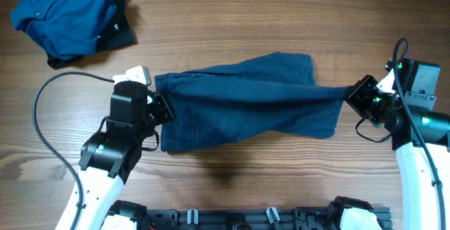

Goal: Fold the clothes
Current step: 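Lift the trousers' bottom edge with both grippers and fold it upward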

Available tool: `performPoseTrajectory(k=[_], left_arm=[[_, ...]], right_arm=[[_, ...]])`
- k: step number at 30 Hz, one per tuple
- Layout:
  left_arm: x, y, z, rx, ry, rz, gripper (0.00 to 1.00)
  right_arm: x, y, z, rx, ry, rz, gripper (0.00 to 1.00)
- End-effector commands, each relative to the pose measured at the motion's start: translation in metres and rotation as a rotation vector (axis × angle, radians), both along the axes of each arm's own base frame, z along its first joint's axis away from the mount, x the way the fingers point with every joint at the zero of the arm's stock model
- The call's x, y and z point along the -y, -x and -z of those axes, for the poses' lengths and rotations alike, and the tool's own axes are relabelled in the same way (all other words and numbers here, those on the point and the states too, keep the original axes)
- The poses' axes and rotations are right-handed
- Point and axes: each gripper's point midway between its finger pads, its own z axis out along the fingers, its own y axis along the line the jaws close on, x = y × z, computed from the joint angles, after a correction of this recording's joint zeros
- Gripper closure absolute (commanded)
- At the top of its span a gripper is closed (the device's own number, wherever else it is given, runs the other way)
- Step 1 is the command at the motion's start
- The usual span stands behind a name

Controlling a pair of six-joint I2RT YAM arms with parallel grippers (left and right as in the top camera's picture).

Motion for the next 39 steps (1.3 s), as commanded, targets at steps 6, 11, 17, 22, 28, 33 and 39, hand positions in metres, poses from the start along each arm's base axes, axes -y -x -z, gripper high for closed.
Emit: performPoseTrajectory(k=[6,11,17,22,28,33,39], left_arm=[[-0.026,-0.022,-0.021,0.117,-0.137,-0.090,0.96],[-0.039,-0.025,-0.022,0.131,-0.184,-0.150,0.96],[-0.039,-0.040,-0.029,0.185,-0.183,-0.175,0.95],[-0.048,-0.061,-0.030,0.231,-0.218,-0.243,0.92],[-0.061,-0.074,-0.013,0.209,-0.291,-0.316,0.85],[-0.070,-0.084,-0.001,0.204,-0.342,-0.370,0.86],[-0.067,-0.090,0.014,0.177,-0.347,-0.358,0.80]], right_arm=[[-0.015,-0.031,-0.022,0.139,0.072,-0.076,0.96],[-0.045,-0.052,-0.014,0.155,0.095,-0.147,0.96],[-0.052,-0.063,0.028,0.028,0.104,-0.142,0.96],[-0.048,-0.074,0.041,0.015,0.125,-0.128,0.96],[-0.048,-0.084,0.034,0.065,0.129,-0.123,0.96],[-0.048,-0.094,0.032,0.097,0.134,-0.115,0.96],[-0.059,-0.102,0.053,0.063,0.134,-0.147,0.96]])
